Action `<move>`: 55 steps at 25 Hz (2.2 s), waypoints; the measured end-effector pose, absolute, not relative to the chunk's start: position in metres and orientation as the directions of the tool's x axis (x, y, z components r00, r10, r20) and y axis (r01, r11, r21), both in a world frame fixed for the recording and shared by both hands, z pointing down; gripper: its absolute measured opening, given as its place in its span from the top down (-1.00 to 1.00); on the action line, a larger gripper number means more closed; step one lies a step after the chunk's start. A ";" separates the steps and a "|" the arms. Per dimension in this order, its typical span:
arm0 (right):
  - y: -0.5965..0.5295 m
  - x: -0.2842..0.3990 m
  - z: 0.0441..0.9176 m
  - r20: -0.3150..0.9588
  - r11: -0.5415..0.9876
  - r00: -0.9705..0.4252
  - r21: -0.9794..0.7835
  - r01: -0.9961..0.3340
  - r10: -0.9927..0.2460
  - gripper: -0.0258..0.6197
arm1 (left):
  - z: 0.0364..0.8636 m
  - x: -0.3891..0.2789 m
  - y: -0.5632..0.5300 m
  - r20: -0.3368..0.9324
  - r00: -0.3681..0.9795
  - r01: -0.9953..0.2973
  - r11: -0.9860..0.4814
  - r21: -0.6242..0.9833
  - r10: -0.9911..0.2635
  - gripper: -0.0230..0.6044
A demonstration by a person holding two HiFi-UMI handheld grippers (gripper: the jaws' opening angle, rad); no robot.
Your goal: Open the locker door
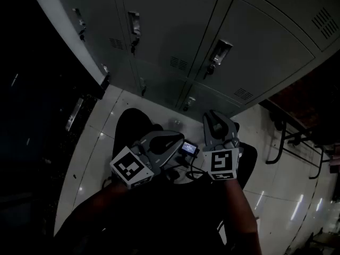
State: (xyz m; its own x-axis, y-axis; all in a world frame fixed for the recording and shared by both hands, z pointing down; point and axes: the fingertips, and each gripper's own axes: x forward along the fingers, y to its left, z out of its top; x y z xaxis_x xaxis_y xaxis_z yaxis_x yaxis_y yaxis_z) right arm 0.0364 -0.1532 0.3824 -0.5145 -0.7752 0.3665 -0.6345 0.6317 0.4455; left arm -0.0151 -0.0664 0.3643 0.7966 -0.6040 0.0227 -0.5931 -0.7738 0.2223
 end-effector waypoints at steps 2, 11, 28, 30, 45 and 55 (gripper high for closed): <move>-0.175 0.030 0.384 0.367 0.585 -0.457 0.560 -0.587 -0.810 0.74 | 0.361 -0.017 -0.069 0.020 0.801 -0.588 -0.782 0.206 -0.598 0.89; -0.247 0.010 0.371 0.294 0.366 -0.265 0.885 -0.287 -0.919 0.52 | 0.358 -0.034 -0.073 0.014 0.792 -0.599 -0.772 0.214 -0.610 0.89; -0.304 0.025 0.394 0.218 0.216 -0.052 0.975 0.048 -0.975 0.82 | 0.358 -0.046 -0.073 0.000 0.789 -0.597 -0.766 0.239 -0.614 0.89; -0.294 0.024 0.394 0.227 0.224 -0.063 0.973 0.049 -0.972 0.82 | 0.357 -0.045 -0.071 -0.002 0.789 -0.596 -0.767 0.236 -0.614 0.89; -0.152 0.069 0.395 0.292 0.295 -0.118 0.955 -0.010 -0.949 0.82 | 0.365 -0.044 -0.056 0.055 0.798 -0.595 -0.773 0.220 -0.600 0.89; -0.096 0.141 0.400 0.301 0.303 -0.037 0.952 -0.049 -0.953 0.82 | 0.362 -0.013 -0.047 0.066 0.839 -0.541 -0.816 0.202 -0.540 0.89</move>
State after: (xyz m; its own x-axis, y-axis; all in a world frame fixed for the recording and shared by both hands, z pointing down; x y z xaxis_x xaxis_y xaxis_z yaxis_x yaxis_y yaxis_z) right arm 0.1408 -0.0958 0.3995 -0.0369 -0.9529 0.3010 -0.0494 0.3026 0.9518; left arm -0.0126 -0.0468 0.3618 0.8391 -0.5400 0.0657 -0.5411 -0.8163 0.2021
